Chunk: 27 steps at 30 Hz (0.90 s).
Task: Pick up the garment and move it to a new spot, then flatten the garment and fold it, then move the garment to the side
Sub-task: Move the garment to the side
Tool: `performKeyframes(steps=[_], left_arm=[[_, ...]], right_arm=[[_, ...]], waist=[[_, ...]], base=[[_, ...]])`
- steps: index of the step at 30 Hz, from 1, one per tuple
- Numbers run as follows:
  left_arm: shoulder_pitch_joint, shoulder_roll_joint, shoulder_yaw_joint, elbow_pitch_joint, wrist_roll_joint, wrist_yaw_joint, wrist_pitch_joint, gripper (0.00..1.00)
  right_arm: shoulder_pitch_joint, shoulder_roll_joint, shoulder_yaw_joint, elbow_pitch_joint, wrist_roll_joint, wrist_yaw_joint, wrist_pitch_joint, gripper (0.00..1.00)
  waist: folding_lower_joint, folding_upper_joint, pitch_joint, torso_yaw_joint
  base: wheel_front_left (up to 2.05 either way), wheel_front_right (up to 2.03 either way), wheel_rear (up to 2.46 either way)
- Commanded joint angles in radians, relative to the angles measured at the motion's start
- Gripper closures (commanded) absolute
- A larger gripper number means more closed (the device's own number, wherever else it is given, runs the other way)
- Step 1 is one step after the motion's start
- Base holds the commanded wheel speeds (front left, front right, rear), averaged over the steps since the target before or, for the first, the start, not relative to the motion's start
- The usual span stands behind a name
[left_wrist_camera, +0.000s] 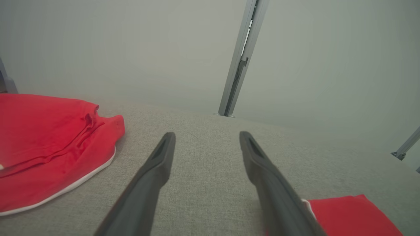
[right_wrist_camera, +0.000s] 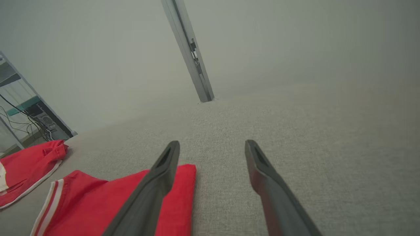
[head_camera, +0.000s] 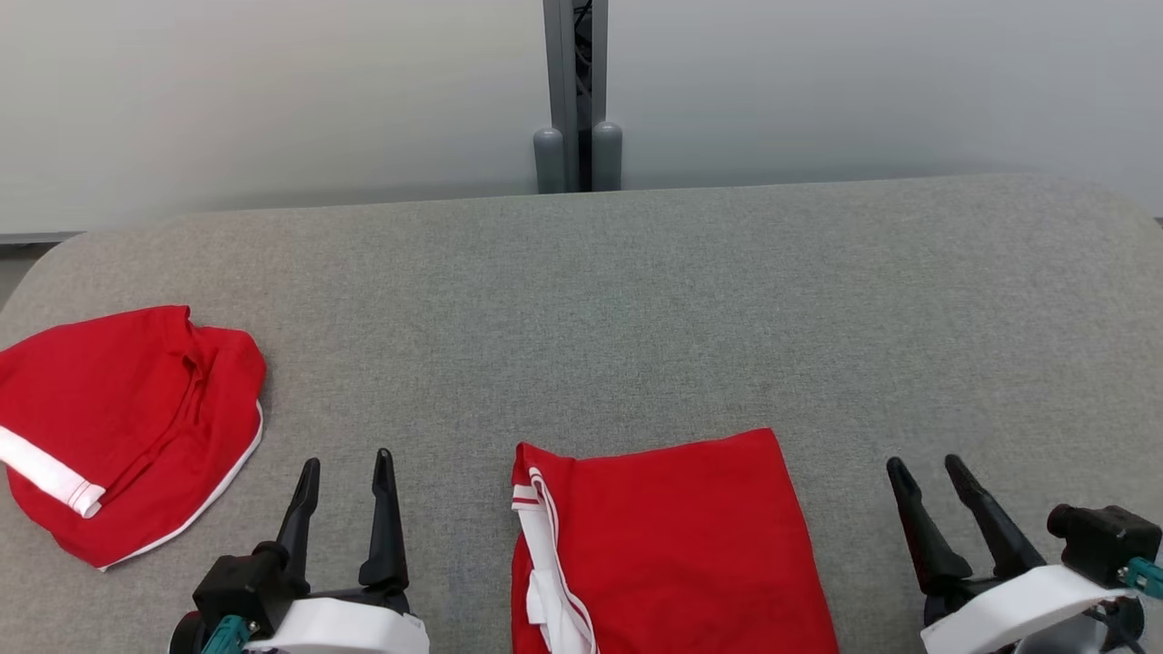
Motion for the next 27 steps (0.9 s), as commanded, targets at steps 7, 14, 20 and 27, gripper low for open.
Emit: performKeyframes(steps=[7,14,20,27], left_arm=[[-0.034,0.004,-0.009,0.034,-0.003,-0.008,-0.001,0.00],[-0.057,0.004,-0.024,0.043,0.001,-0.009,-0.001,0.00],[-0.072,0.003,-0.035,0.042,0.000,-0.006,-0.001,0.00],[-0.078,0.004,-0.048,0.043,-0.004,-0.003,-0.001,0.00]], right_arm=[[-0.043,-0.032,0.083,0.076,0.244,0.001,0.106,0.00],[-0.084,-0.048,0.178,0.134,0.383,0.001,0.173,0.00],[-0.124,-0.055,0.249,0.182,0.448,0.001,0.202,0.00],[-0.168,-0.049,0.314,0.236,0.499,0.001,0.189,0.08]], waist=[[0.0000,0.0000,0.038,0.024],[0.0000,0.0000,0.068,0.051],[0.0000,0.0000,0.090,0.076],[0.0000,0.0000,0.102,0.097]], base=[[0.00,0.00,0.00],[0.00,0.00,0.00],[0.00,0.00,0.00],[0.00,0.00,0.00]])
